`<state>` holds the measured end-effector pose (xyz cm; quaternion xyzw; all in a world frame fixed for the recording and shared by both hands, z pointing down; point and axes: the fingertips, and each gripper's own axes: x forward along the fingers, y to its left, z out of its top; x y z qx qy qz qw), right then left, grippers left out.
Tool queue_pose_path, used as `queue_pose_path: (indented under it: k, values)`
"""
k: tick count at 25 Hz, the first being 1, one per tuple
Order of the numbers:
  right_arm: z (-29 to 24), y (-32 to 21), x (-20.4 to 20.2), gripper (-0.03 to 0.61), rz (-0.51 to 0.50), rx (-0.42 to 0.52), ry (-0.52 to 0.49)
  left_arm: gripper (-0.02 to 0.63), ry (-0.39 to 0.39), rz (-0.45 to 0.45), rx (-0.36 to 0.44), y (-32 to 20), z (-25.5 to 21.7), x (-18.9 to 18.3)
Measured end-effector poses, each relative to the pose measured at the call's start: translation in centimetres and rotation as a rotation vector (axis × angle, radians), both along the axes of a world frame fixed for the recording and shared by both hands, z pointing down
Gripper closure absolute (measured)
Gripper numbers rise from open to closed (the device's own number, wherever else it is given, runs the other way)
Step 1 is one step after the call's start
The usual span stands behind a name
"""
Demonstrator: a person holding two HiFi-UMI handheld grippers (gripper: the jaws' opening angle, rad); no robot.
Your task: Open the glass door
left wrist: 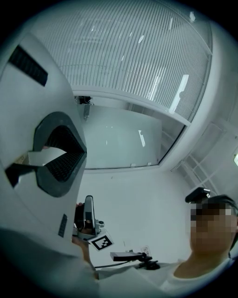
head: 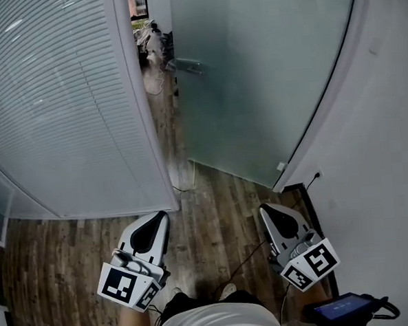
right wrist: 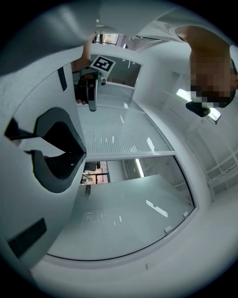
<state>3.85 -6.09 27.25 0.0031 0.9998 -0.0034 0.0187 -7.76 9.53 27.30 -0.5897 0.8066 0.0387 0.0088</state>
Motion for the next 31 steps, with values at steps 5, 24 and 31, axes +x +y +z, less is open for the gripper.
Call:
queue_pose_path:
  k: [5, 24, 31]
  values:
    - [-1.3, 3.6, -1.9, 0.577, 0.058, 0.004, -0.027, 0.614, -0.006, 0.023, 0.017, 3.2, -0.7, -2.7]
    - [-1.9, 8.2, -5.3, 0.578, 0.101, 0.049, -0.009, 0.614, 0.021, 0.044, 0.034, 7.6, -0.6, -5.6]
    - [-1.4, 7.6, -5.5, 0.578, 0.095, 0.063, 0.008, 0.614, 0.024, 0.036, 0.036, 7.0, -0.4, -5.5]
